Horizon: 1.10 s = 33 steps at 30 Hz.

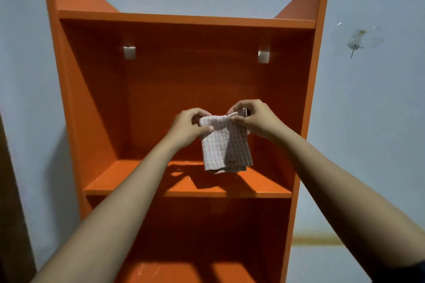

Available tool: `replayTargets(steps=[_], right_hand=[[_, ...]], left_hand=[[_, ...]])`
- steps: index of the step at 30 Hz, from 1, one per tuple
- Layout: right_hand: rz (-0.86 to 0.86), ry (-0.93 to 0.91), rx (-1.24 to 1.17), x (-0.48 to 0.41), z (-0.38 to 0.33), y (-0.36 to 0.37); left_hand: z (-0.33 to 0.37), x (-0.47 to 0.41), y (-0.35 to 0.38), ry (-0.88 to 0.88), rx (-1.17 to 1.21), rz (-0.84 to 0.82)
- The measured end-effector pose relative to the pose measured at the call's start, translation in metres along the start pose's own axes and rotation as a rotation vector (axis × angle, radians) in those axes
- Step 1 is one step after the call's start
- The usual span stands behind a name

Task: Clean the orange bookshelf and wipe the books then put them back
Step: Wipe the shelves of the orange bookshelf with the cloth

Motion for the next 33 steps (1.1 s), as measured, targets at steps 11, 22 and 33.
replayTargets(steps=[11, 22, 33], right_hand=[[0.177, 0.269, 0.005, -0.098, 0.101, 0.025], [0.1, 0.579, 0.133, -0.036, 0.124, 0.041], [-0.08, 0.643, 0.285, 0.021, 0.101, 0.033]], left_hand=[[-0.04, -0.098, 0.068, -0.075, -0.136, 0.199], [-0.065, -0.068, 0.113, -0.068, -0.144, -0.044], [-0.058, -0.02, 0.11, 0.02, -0.09, -0.307]])
Point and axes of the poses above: each hand's wrist, its own x-axis away from the middle knuckle, its own y-axis out of the palm, z = x × y, the point moved 3 cm from there along -x, towards the middle knuckle, and after that the axes turned 1 degree about -y, right-handed, at the moved point
